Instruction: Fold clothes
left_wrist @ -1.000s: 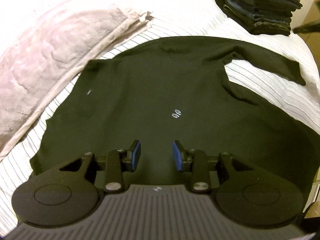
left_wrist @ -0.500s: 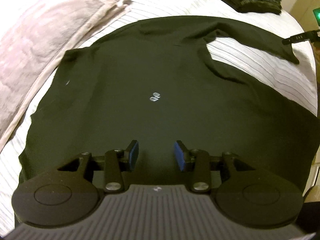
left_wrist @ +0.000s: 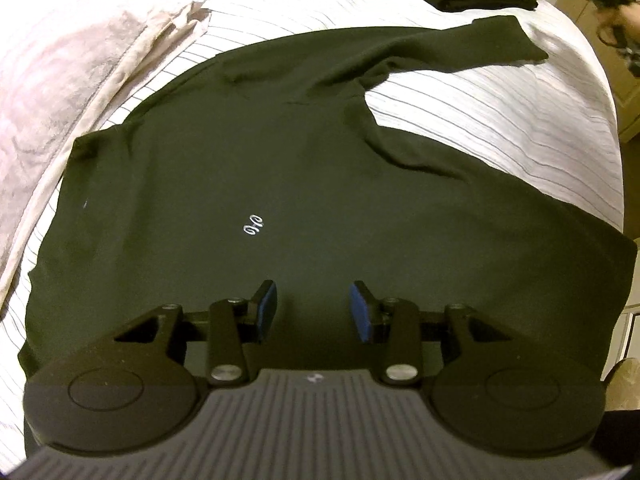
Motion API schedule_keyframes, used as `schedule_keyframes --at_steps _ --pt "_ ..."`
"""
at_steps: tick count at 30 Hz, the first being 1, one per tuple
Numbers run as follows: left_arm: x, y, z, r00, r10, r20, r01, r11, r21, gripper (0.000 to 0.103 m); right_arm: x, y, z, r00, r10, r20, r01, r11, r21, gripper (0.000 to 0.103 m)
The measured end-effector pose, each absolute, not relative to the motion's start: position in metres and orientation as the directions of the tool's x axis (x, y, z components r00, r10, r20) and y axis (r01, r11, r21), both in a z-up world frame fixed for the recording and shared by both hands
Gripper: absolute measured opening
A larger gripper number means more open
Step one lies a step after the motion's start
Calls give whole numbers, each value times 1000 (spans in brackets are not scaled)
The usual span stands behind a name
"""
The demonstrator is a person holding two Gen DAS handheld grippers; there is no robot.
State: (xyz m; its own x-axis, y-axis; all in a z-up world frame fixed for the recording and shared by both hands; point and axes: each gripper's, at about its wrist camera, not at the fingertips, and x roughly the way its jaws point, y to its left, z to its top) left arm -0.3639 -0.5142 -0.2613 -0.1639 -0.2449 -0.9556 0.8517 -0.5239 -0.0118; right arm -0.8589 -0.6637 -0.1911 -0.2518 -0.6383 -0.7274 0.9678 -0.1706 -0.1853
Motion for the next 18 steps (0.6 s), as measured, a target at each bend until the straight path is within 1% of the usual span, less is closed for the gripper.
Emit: schedule_keyframes --at_steps 1,2,3,7,13,15,18 --pt "-363 -511 -261 -161 -243 -956 854 -521 -12 35 -852 -659 -193 -235 -640 -732 972 -161 -171 29" --pt "-362 -508 -260 -159 -242 -957 856 -517 -11 35 -845 -653 -195 -217 -642 -736 976 -151 -157 66" --pt "-361 -504 -260 -157 -240 -958 858 -514 -11 36 -838 -648 -197 -200 -643 -739 980 -141 -143 73" --pt "-348 -488 -258 -138 -234 -962 880 -474 -11 37 -805 -616 -209 -97 -623 -777 995 -71 -67 73" --pt "-327 -443 -256 -98 -251 -963 893 -449 26 38 -759 -535 -239 49 -502 -863 993 -64 94 73" --pt "-317 -422 -255 -91 -257 -962 899 -437 32 38 -744 -501 -246 62 -458 -887 995 -43 92 73" --pt "-299 -380 -252 -87 -267 -960 916 -400 28 39 -723 -448 -245 30 -425 -905 999 2 32 73"
